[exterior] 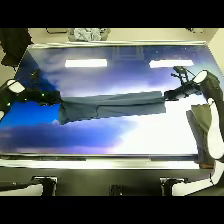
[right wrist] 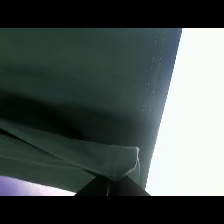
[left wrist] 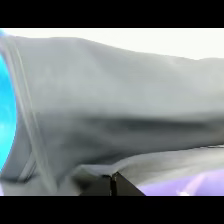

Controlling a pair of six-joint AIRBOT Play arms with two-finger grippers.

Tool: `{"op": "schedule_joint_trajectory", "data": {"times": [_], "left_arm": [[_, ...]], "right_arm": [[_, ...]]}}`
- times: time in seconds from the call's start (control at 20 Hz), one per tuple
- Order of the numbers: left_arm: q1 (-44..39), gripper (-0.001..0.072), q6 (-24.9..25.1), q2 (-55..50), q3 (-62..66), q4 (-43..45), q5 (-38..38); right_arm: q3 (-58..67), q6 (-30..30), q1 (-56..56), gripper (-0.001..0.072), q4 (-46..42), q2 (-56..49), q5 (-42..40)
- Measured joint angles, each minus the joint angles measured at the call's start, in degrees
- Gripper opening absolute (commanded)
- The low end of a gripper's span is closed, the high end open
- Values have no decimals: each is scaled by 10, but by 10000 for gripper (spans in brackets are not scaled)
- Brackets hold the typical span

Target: Fold the shirts.

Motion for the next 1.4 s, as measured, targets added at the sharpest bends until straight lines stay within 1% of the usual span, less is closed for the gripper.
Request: {"op": "schedule_joint_trajectory", "data": {"times": [0.25,0.3,0.35,0.4,0.45,0.5,0.7,0.85,0.95,1.05,1.1,1.15,1.2,1.25,1.35,1.4], "left_arm": [[-1,35,-5,-101,37,-33,-3],[-2,59,-5,-112,40,-37,-3],[-3,232,-5,-119,42,-39,-3],[-3,435,-5,-124,45,-43,-3],[-1,573,-5,-128,49,-45,-5],[3,582,-5,-131,57,-45,-11],[22,580,-5,-124,98,-49,-55],[30,580,-5,-93,116,-49,-74],[25,580,-4,-67,121,-50,-82],[16,579,-4,-42,123,-50,-84],[9,566,-3,-29,124,-50,-85],[2,566,-3,-19,125,-50,-87],[-7,564,-3,-10,125,-50,-87],[-15,503,-3,-3,125,-50,-87],[-37,240,-3,3,125,-50,-87],[-50,122,-1,4,123,-50,-84]], "right_arm": [[17,14,19,43,12,-62,-34],[19,14,24,43,14,-69,-42],[19,16,26,59,14,-72,-50],[20,16,28,225,16,-74,-58],[21,16,26,522,16,-72,-64],[21,16,22,703,15,-68,-69],[21,-9,-23,712,30,-50,-59],[16,-23,-72,713,105,-67,-20],[13,-30,-85,712,153,-89,12],[11,-31,-85,703,181,-111,30],[11,-31,-80,648,200,-119,32],[10,-30,-74,494,217,-127,36],[10,-28,-67,162,219,-133,36],[9,-25,-59,39,216,-138,31],[9,-23,-47,38,224,-139,19],[9,-28,-43,38,231,-135,14]]}}
